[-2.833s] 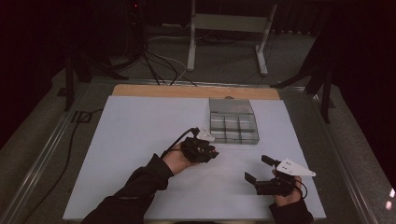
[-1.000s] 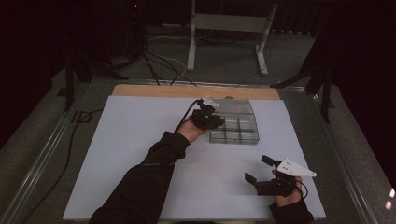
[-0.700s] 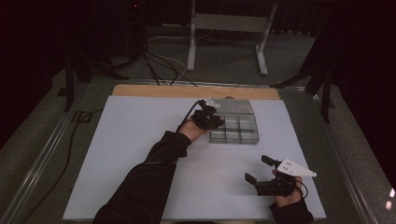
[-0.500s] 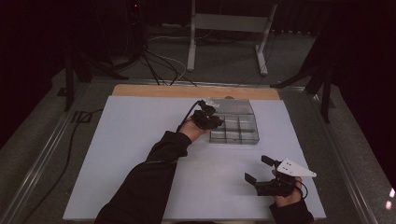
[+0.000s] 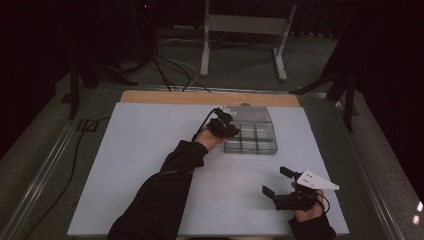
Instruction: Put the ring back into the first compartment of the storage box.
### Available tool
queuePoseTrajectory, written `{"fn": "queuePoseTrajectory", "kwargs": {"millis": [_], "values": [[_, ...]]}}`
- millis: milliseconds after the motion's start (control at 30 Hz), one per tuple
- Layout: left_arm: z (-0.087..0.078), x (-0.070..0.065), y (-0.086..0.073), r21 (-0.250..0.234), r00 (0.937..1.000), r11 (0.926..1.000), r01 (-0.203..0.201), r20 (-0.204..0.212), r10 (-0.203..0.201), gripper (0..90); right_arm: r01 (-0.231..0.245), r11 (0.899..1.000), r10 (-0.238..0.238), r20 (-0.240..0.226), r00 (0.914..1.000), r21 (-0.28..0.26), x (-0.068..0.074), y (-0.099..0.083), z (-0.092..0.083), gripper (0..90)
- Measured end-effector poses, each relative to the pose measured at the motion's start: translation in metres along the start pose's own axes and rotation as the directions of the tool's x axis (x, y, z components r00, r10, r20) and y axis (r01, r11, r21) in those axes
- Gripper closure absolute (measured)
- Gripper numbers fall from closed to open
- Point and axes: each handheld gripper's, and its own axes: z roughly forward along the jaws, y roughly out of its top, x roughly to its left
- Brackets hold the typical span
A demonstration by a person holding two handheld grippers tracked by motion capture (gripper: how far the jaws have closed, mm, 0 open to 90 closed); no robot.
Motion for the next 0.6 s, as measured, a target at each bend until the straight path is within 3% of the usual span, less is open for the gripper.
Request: {"fn": "queuePoseTrajectory", "kwargs": {"millis": [300, 400, 533, 600], "values": [[0.0082, 0.002, 0.0029, 0.018, 0.9992, 0.9998, 0.007, -0.04, -0.006, 71.9, -0.003, 1.0, 0.003, -0.002, 1.0, -0.001, 0.0002, 0.0002, -0.0002, 0.0], [0.0084, 0.0015, 0.003, 0.011, 0.9995, 0.9999, 0.01, -0.03, -0.01, 70.6, -0.005, 1.0, 0.005, -0.002, 1.0, -0.001, -0.0002, 0.0, -0.0003, 0.0], [0.0036, -0.0019, 0.0064, -0.012, 0.9992, 0.9999, 0.007, -0.039, -0.008, 59.2, -0.004, 1.0, 0.004, -0.002, 1.0, -0.003, 0.0002, 0.0003, -0.0006, 0.0], [0.0004, -0.0034, 0.0076, -0.013, 0.9985, 0.9999, -0.008, -0.054, 0.008, 58.5, -0.002, 1.0, 0.002, -0.001, 1.0, -0.002, 0.0001, 0.0002, -0.0005, 0.0]]}}
